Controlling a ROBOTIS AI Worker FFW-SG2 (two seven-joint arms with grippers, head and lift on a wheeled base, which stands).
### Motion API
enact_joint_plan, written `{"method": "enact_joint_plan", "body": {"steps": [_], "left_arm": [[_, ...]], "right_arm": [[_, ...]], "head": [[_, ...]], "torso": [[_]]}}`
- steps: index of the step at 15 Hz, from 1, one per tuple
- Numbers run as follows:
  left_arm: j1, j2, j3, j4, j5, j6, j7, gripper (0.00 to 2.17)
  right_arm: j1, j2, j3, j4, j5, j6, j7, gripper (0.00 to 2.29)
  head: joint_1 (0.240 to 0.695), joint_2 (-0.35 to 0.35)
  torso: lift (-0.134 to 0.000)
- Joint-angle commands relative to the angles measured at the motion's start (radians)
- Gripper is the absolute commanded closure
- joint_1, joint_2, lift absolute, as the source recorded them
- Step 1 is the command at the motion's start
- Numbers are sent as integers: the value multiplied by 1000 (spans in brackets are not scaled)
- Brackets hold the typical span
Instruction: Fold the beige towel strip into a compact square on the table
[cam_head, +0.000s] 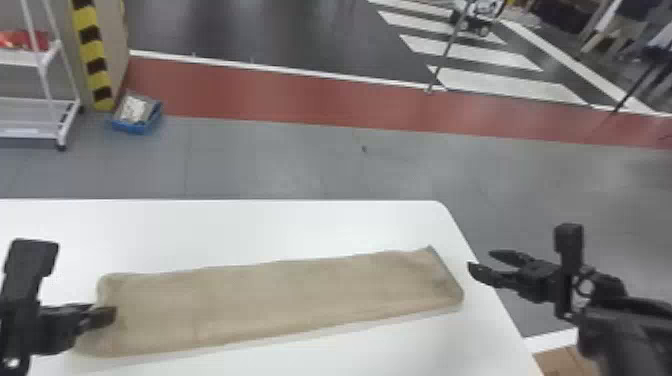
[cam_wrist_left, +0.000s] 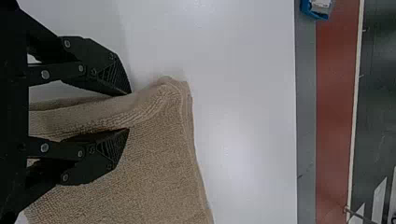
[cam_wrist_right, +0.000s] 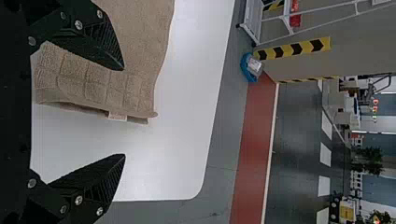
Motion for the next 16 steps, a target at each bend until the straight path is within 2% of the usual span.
{"method": "enact_joint_plan", "body": {"steps": [1, 2, 8, 12, 15, 16], "left_arm": [[0, 2, 1, -2, -5, 7, -1, 1177], [0, 2, 9, -4, -5, 7, -1, 1254], [0, 23, 47, -8, 8, 25, -3, 1264], [3, 31, 95, -39, 8, 92, -32, 1264], [5, 35, 120, -74, 9, 129, -43, 1264], [6, 35, 130, -94, 11, 157, -49, 1264]], "right_arm": [[-4, 0, 1, 0, 1, 3, 2, 255], [-4, 0, 1, 0, 1, 6, 3, 255], [-4, 1, 5, 0, -2, 6, 6, 255], [-4, 8, 12, 0, -1, 9, 6, 255], [-4, 18, 12, -2, -5, 9, 23, 259], [2, 32, 11, -28, -7, 21, 25, 259]], "head": [[695, -350], [695, -350], [695, -350], [695, -339], [695, -321], [695, -316]], "torso": [[0], [0], [0], [0], [0], [0]]}}
